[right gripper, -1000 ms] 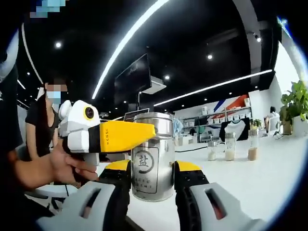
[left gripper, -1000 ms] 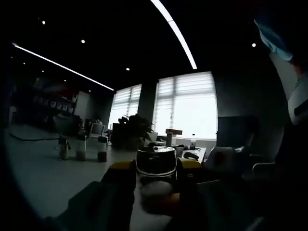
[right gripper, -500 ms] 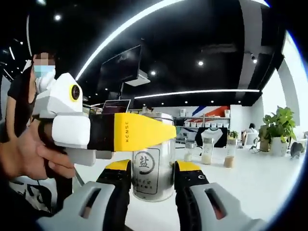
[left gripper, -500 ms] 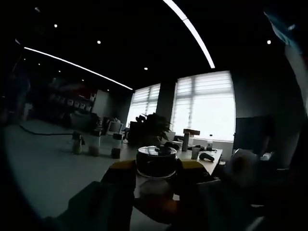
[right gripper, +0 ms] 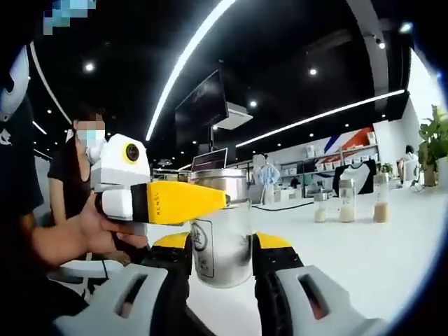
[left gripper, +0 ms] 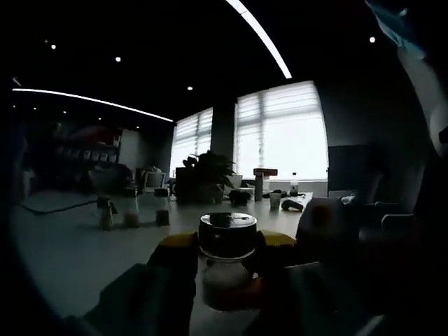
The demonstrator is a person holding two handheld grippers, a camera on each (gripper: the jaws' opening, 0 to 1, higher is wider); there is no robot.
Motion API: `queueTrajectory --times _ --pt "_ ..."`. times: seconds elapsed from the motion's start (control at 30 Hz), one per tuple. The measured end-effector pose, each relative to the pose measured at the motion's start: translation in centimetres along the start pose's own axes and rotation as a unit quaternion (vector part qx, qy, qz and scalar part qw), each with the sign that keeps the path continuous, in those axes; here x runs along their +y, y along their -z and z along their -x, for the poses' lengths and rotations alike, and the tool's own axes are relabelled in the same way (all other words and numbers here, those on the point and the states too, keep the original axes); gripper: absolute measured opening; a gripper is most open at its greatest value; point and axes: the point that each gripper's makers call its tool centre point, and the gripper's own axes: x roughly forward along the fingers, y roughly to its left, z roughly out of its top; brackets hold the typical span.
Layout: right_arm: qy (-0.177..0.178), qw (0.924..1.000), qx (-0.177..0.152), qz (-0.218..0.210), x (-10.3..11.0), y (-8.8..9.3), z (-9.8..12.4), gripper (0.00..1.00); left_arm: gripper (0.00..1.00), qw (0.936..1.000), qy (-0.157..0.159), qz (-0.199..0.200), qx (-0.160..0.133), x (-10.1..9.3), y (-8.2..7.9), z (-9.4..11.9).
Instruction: Rotate the seasoning bottle until the label or dispensing opening points toward the visible target arrow and the bottle remains upright within the marked orientation range
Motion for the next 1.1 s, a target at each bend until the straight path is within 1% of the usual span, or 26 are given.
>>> queueTrajectory --times 0.07,0.1,0.13,0.17,0.23,0.27,0.3,0.33,0.4,0.43,0.47,0.53,0.57,0.67,0.8,0.83,0.97,1.03,1.1 --pt "-0.006 1.0 0.001 -0.007 0.3 0.0 0.0 0.32 0.35 0.9999 0.013 -0.009 0.002 -0.3 0.0 0.1" --pt "-0.005 1.0 0.002 -0.002 0.6 0.0 0.0 0.31 0.35 0.9998 0.018 -0.011 0.001 -0.4 0.0 0.2" --pt "0.009 0.9997 0.003 0.023 0.4 -0.2 0.1 0.31 0.35 0.9998 0.019 -0.011 0.0 -0.4 -0.1 0.2" --pt "0.018 0.9992 0.0 0.036 0.4 -0.4 0.1 0.31 0.35 0.9998 0.018 -0.008 -0.001 -0.3 -0.2 0.2" --pt "0.028 0.9993 -0.011 0.023 0.5 -0.9 0.0 0.31 0.35 0.9996 0.007 0.024 -0.015 0.0 -0.7 0.2" --pt "0.039 0.9991 -0.018 0.002 0.2 -1.0 0.0 0.3 0.35 0.9994 0.0 0.031 -0.018 0.2 -0.8 0.1" --pt "0.048 0.9986 -0.019 -0.007 0.0 -0.9 0.0 0.3 0.35 0.9992 -0.007 0.034 -0.02 0.4 -0.8 0.0" --pt "0.058 0.9981 -0.019 -0.011 -0.2 -0.9 -0.1 0.3 0.35 0.9992 -0.016 0.031 -0.019 0.5 -0.7 -0.2" --pt "0.074 0.9971 -0.014 -0.004 -0.4 -0.6 -0.2 0.3 0.35 0.9993 -0.031 0.017 -0.009 0.6 -0.2 -0.4" --pt "0.074 0.9972 -0.013 -0.002 -0.4 -0.5 -0.2 0.3 0.35 0.999 -0.044 -0.004 0.0 0.9 0.1 -0.5" --pt "0.076 0.9971 -0.011 -0.003 -0.5 -0.4 -0.2 0.3 0.35 0.9987 -0.049 -0.015 0.005 0.9 0.3 -0.6" --pt "0.085 0.9964 -0.008 0.003 -0.6 -0.3 -0.1 0.3 0.35 0.9985 -0.053 -0.01 0.007 0.7 0.3 -0.8" --pt "0.091 0.9956 -0.007 0.019 -0.8 -0.4 -0.1 0.3 0.35 0.9982 -0.059 0.0 0.007 0.9 0.3 -0.7" --pt "0.094 0.9949 -0.006 0.036 -0.8 -0.4 -0.2 0.3 0.35 0.9972 -0.072 0.021 0.003 1.2 0.3 -0.6" --pt "0.089 0.9948 -0.008 0.048 -1.0 -0.2 -0.3 0.31 0.35 0.9964 -0.08 0.028 0.001 1.4 0.4 -0.5" --pt "0.091 0.9946 -0.009 0.051 -1.1 -0.1 -0.3 0.31 0.35 0.9964 -0.079 0.03 0.001 1.5 0.5 -0.6" --pt "0.086 0.9922 -0.01 0.09 -1.2 -0.1 -0.4 0.31 0.35 0.996 -0.075 0.048 0.011 1.8 0.6 -0.3" --pt "0.081 0.9928 -0.01 0.088 -1.3 0.0 -0.4 0.31 0.35 0.9957 -0.075 0.052 0.014 1.7 0.7 -0.3" --pt "0.077 0.9941 -0.01 0.076 -1.4 0.2 -0.4 0.31 0.35 0.9956 -0.075 0.054 0.016 1.6 0.8 -0.4"
